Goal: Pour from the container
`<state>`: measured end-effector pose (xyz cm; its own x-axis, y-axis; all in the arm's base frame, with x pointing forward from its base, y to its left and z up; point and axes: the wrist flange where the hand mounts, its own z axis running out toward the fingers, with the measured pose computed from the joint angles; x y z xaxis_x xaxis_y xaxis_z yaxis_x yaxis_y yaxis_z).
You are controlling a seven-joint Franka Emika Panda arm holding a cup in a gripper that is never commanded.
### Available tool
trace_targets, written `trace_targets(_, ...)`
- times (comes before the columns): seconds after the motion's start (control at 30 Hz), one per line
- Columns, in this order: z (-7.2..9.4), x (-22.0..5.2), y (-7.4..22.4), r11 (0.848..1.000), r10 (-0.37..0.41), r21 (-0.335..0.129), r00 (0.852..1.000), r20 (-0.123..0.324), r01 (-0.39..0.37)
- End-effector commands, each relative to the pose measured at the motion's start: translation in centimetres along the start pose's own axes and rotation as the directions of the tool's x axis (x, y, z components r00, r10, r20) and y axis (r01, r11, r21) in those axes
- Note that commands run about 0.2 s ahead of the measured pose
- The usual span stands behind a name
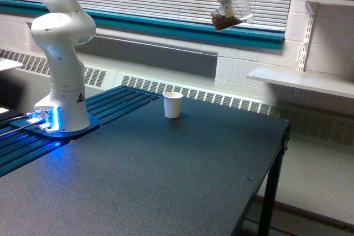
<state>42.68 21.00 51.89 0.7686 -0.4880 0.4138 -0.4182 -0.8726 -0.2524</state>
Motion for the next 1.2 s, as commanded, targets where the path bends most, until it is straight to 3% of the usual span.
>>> trace_targets(0.03,-0.3,-3.2,-0.2,1.0,-0.011,-0.014,1.0,0.008,0.011)
trace_targets(0.67,0.6,-13.0,1.3,0.999,0.006,-0.053,0.997,0.08,-0.002)
trace_targets(1.2,2.2,-17.5,3.7,0.993,0.055,-0.109,0.985,0.166,-0.037)
